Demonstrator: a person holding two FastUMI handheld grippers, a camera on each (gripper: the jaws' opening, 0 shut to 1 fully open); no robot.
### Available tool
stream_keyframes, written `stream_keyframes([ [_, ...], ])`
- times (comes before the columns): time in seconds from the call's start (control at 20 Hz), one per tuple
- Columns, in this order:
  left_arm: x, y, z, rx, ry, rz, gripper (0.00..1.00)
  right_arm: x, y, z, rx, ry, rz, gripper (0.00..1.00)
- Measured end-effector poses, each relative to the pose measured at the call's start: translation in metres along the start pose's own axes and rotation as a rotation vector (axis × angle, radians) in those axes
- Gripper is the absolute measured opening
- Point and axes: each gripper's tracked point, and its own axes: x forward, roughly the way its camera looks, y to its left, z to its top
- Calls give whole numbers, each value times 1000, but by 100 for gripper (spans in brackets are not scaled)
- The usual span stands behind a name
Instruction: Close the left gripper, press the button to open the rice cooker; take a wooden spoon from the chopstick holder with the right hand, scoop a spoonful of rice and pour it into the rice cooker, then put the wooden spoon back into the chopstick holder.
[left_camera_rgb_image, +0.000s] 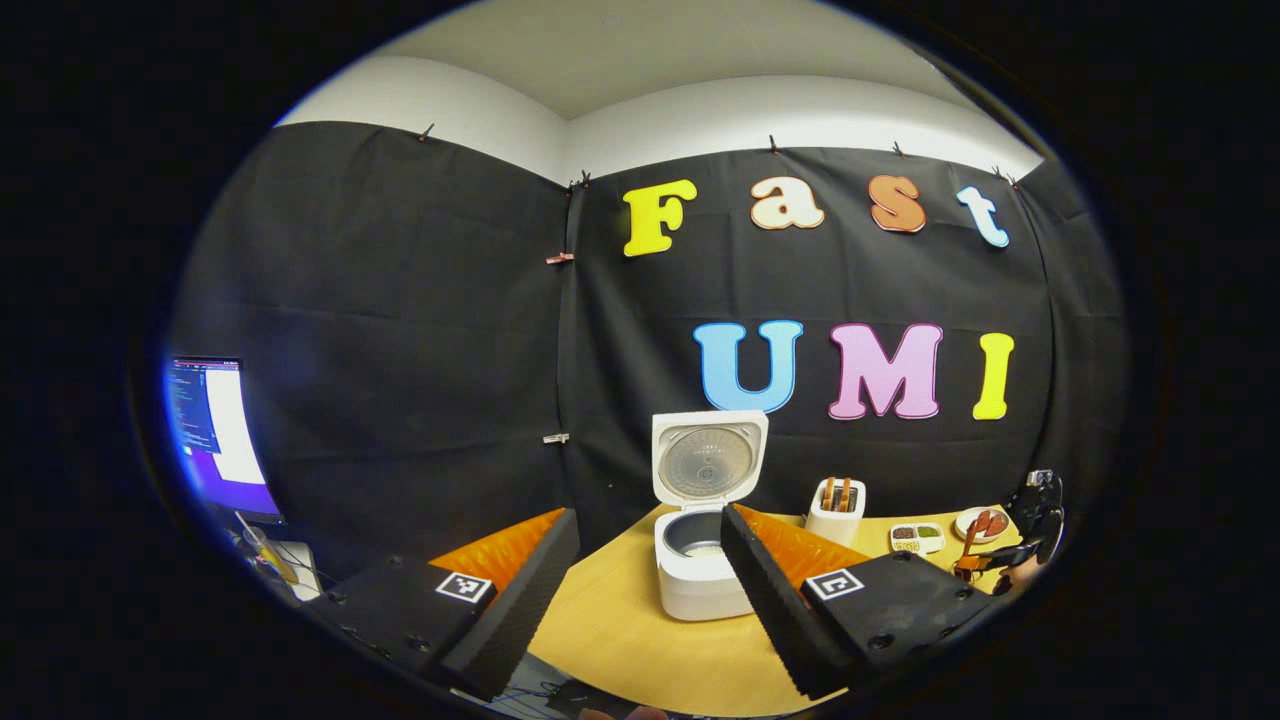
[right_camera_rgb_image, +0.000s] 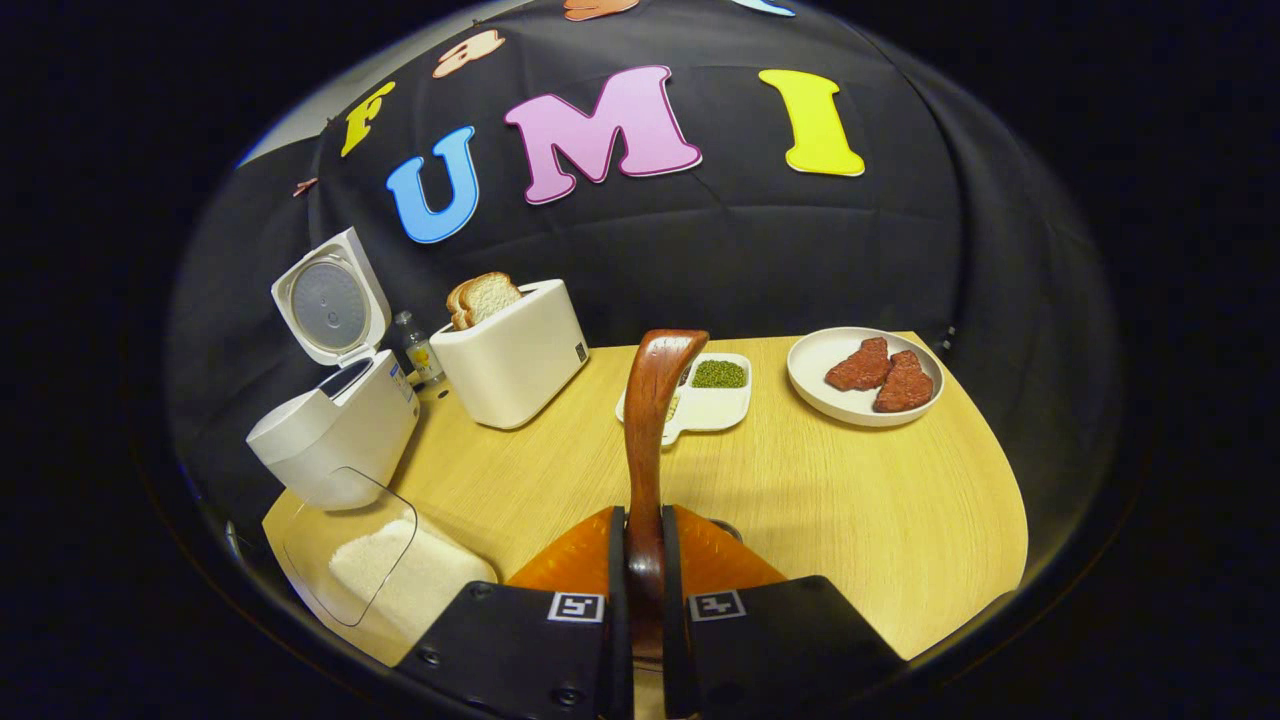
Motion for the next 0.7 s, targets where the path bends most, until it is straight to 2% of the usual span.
stream_keyframes([
  [0.05, 1, 0, 0, 0, 0, 1, 98, -4, -4, 3, 22, -15, -5, 12],
  [0.1, 3, -1, -1, -1, 0, -1, 98, -10, -5, 10, 48, -51, 0, 16],
  [0.4, 13, -11, 0, -5, 3, -17, 98, -41, -18, 49, 225, -208, 23, 16],
  [0.7, 26, -20, 0, -5, -8, -65, 98, -72, 0, 100, 236, -334, 46, 16],
])
